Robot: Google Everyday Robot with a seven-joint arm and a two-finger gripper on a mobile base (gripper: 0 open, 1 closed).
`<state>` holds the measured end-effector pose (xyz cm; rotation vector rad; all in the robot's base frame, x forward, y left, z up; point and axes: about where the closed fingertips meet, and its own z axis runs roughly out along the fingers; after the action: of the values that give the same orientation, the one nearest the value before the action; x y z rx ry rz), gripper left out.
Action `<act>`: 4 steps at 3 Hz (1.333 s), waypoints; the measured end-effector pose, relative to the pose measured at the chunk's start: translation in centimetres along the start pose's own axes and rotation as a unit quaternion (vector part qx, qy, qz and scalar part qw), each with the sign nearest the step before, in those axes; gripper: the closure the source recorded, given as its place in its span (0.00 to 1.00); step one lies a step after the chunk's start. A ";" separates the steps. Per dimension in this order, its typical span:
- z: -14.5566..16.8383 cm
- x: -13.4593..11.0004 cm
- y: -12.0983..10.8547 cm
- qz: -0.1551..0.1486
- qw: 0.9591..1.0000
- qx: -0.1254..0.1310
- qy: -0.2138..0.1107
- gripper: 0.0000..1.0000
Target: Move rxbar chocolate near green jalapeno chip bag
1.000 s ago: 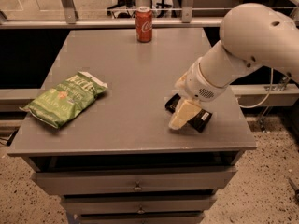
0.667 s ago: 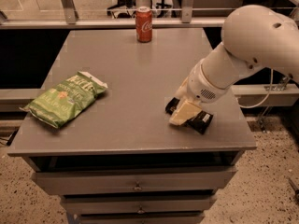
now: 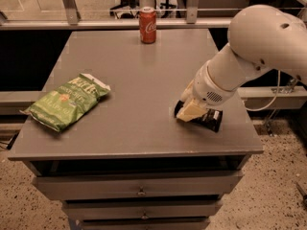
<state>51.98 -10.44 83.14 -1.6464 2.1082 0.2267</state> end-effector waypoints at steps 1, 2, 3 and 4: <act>-0.4 -5.1 0.9 -0.033 0.997 -0.029 -0.057 1.00; -0.7 -10.6 1.5 -0.074 0.990 -0.052 -0.107 1.00; 0.5 -15.3 2.5 -0.106 0.981 -0.076 -0.143 1.00; 2.6 -18.7 3.8 -0.130 0.972 -0.096 -0.169 1.00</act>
Offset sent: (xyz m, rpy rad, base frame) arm 0.0082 0.1493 0.0817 0.2915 -0.0471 0.3350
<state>52.42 7.98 88.60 -1.8238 1.6441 0.5968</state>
